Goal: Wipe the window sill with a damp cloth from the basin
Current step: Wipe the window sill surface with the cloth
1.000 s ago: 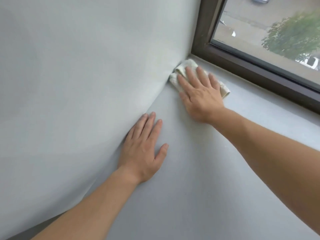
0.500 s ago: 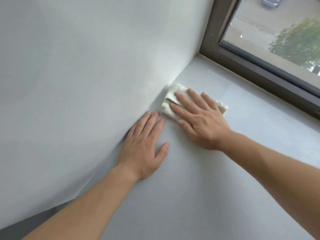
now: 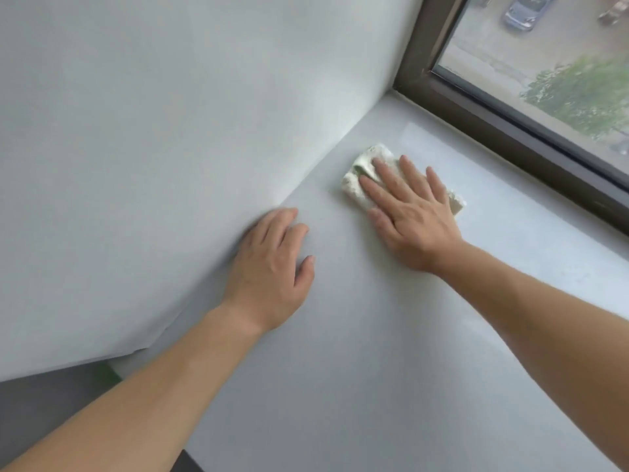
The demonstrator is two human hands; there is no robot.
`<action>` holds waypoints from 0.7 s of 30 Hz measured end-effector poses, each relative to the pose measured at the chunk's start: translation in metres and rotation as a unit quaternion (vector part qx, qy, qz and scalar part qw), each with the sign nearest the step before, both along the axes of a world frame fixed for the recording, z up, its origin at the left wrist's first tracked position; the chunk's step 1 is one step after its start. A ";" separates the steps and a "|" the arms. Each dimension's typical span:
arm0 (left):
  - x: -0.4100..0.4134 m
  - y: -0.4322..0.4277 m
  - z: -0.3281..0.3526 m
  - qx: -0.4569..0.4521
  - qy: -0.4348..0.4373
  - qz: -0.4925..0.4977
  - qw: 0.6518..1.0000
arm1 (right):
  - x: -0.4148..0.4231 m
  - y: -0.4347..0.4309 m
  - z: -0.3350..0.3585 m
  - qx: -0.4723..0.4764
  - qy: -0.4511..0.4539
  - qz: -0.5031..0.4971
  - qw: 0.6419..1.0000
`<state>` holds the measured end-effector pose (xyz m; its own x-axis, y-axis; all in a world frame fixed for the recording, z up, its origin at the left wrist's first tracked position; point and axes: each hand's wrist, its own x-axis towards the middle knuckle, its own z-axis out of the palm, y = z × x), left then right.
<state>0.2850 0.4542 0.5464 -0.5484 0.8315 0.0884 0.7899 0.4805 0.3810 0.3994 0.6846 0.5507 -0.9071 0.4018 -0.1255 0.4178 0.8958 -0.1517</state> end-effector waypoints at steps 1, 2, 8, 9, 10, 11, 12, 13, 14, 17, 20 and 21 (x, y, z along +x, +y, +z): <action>0.007 -0.009 0.001 -0.014 0.006 0.008 1.000 | -0.009 0.012 0.000 0.000 -0.002 -0.056 0.998; 0.014 -0.019 0.002 -0.026 0.008 0.019 0.999 | -0.017 0.016 0.001 -0.013 -0.004 -0.115 0.993; 0.045 -0.080 0.001 -0.076 0.016 0.073 0.994 | -0.001 -0.098 0.002 -0.032 0.022 -0.032 0.999; 0.046 -0.085 0.000 -0.080 0.013 0.073 0.994 | 0.012 -0.115 0.002 -0.032 0.018 0.025 0.999; 0.047 -0.090 -0.001 -0.083 0.010 0.069 0.994 | 0.019 -0.118 0.003 -0.030 0.009 0.069 0.997; 0.048 -0.093 -0.002 -0.085 0.009 0.064 0.994 | 0.018 -0.107 0.002 -0.030 0.001 0.098 0.995; 0.047 -0.095 -0.004 -0.086 0.008 0.058 0.995 | 0.011 -0.090 0.001 -0.019 0.003 0.096 0.995; 0.046 -0.096 -0.005 -0.089 0.010 0.054 0.995 | 0.000 -0.072 0.000 -0.008 0.007 0.063 0.998; 0.046 -0.096 -0.006 -0.092 0.012 0.052 0.994 | -0.016 -0.053 0.001 -0.007 0.010 0.001 1.000; 0.047 -0.095 -0.008 -0.098 0.019 0.059 0.993 | -0.058 -0.049 0.005 -0.054 0.020 -0.157 0.986; 0.048 -0.096 -0.008 -0.096 0.018 0.060 0.993 | -0.040 -0.109 0.000 -0.026 0.032 -0.015 0.999; 0.047 -0.096 -0.007 -0.092 0.015 0.061 0.994 | -0.022 -0.122 -0.001 -0.022 0.031 0.063 0.997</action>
<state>0.3325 0.3581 0.5392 -0.6451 0.7630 -0.0419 0.7316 0.6325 0.2543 0.3776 0.5627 0.5499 -0.9567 0.2795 -0.0815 0.2907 0.9327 -0.2135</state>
